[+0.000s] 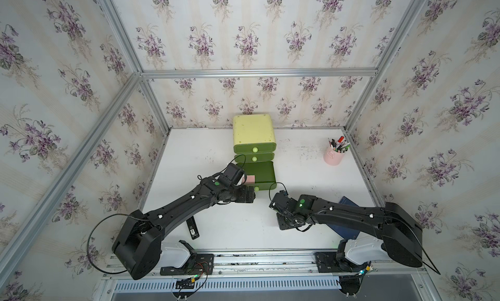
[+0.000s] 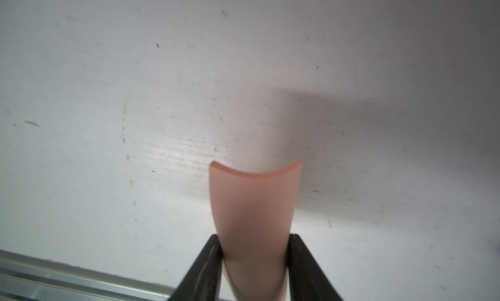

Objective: Please put the sticky notes in the drawer by color
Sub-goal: Pick up the sticky notes from the center of the board.

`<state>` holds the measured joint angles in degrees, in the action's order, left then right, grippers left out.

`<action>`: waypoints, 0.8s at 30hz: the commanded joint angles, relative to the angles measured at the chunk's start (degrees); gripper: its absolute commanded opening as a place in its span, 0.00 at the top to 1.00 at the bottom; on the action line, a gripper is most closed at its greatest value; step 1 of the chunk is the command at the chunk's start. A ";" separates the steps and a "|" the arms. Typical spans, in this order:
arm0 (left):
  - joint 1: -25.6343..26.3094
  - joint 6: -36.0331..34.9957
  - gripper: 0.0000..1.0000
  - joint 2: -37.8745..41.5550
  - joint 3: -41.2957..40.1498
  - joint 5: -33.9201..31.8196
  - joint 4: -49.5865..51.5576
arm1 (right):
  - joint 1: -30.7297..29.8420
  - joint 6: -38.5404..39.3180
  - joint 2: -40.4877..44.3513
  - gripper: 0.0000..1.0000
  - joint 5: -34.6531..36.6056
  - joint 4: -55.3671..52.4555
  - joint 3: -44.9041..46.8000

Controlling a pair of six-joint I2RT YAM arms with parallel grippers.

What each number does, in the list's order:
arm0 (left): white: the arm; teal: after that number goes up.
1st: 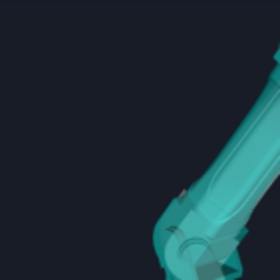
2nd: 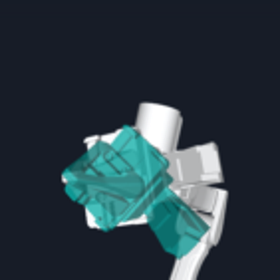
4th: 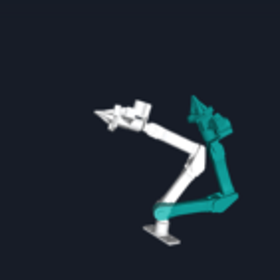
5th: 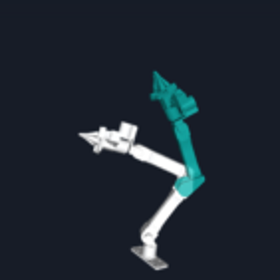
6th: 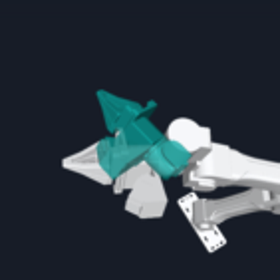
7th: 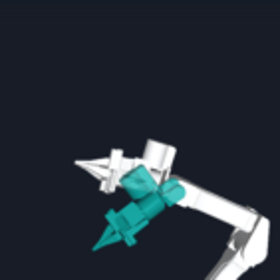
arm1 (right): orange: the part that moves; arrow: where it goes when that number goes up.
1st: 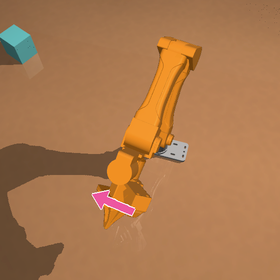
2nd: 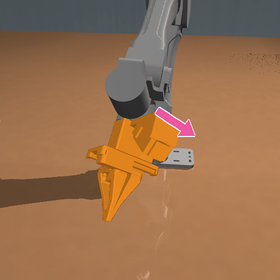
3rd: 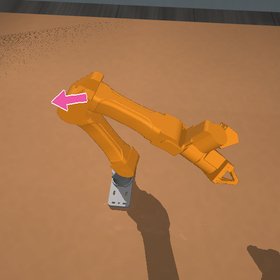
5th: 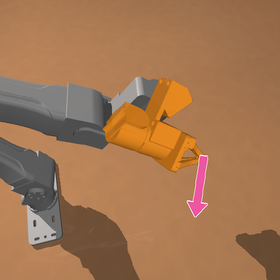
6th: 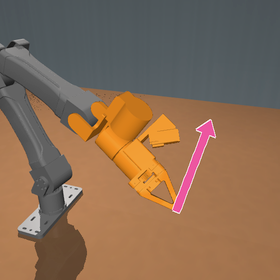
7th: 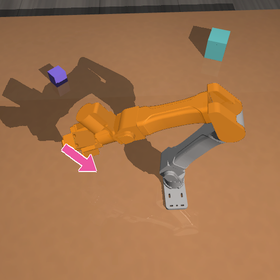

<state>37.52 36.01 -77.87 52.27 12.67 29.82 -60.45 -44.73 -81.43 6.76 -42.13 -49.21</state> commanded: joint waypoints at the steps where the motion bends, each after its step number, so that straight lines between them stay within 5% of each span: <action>1: -0.09 0.31 0.05 0.82 -0.40 -0.82 -0.03 | 1.64 3.75 -0.67 0.58 2.23 -3.19 -3.55; 11: -0.67 0.37 0.05 1.60 -0.41 -1.82 1.29 | 12.45 21.08 -14.02 0.56 1.49 -1.92 -22.50; 24: -1.08 -0.08 0.05 2.33 -1.52 -3.01 2.26 | 15.88 22.41 -27.33 0.54 0.22 -1.86 -37.90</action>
<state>36.49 36.42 -75.33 50.76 10.24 32.10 -44.80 -22.55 -107.63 6.79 -43.33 -85.84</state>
